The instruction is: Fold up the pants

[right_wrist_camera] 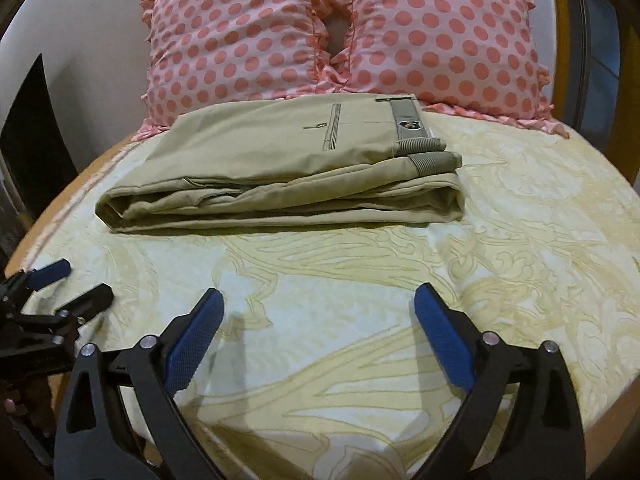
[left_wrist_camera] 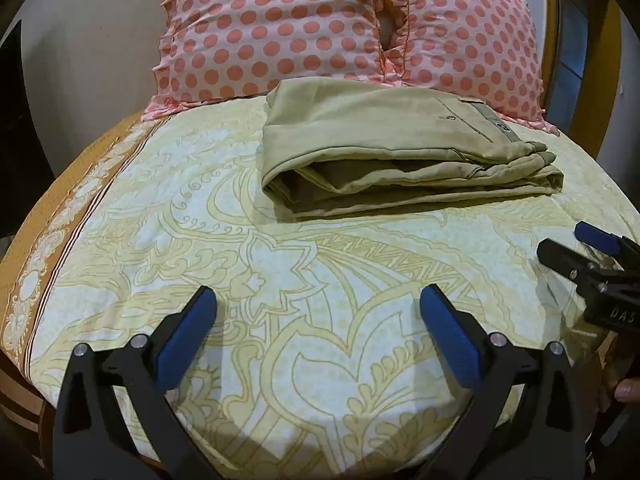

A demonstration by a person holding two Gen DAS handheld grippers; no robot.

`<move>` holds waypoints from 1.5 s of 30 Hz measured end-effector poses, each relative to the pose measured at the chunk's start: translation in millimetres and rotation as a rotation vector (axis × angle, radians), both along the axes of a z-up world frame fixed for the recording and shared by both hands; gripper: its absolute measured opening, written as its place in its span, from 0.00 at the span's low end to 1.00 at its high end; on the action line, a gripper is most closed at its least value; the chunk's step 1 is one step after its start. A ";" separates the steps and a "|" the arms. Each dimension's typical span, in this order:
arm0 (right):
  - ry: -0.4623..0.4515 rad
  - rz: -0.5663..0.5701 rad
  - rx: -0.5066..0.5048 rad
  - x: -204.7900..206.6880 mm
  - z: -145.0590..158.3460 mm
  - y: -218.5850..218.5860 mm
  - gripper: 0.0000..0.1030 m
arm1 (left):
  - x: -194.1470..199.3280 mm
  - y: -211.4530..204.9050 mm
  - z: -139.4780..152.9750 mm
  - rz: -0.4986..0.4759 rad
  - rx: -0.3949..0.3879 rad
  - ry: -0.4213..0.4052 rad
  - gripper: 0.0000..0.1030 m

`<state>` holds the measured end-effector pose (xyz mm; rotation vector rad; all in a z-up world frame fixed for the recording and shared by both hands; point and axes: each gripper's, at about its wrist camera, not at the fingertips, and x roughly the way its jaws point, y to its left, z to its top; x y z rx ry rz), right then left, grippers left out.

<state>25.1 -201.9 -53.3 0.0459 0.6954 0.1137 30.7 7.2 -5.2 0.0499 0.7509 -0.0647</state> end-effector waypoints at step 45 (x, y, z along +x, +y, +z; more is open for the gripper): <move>-0.073 -0.015 -0.040 -9.8 -5.3 3.5 0.99 | -3.4 1.6 -1.2 0.014 -0.002 -0.053 0.98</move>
